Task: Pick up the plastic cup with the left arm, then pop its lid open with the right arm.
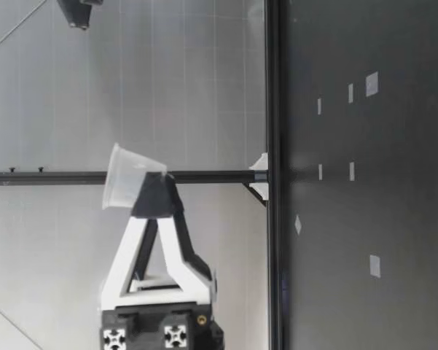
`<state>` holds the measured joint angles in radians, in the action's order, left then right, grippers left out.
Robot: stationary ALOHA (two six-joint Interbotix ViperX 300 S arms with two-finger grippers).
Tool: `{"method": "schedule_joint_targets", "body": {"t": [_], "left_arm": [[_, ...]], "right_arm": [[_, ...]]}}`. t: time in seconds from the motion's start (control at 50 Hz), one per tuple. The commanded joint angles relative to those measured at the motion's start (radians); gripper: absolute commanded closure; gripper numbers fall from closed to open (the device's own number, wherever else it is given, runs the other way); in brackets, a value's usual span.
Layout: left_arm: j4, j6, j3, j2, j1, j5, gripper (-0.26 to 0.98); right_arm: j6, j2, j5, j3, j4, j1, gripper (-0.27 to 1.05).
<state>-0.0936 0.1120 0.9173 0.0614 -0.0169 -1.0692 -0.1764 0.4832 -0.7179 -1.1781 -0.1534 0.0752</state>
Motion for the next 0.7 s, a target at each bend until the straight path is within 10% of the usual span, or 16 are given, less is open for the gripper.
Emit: {"method": "schedule_joint_targets", "body": {"t": [0.0, 0.68], "left_arm": [[0.0, -0.002, -0.02, -0.012, -0.002, -0.006, 0.54], [0.0, -0.048, -0.014, -0.012, 0.0, 0.008, 0.54]], "right_arm": [[0.003, 0.008, -0.011, 0.008, 0.003, 0.008, 0.13], [0.006, 0.0, -0.011, 0.009, 0.005, 0.008, 0.13]]}}
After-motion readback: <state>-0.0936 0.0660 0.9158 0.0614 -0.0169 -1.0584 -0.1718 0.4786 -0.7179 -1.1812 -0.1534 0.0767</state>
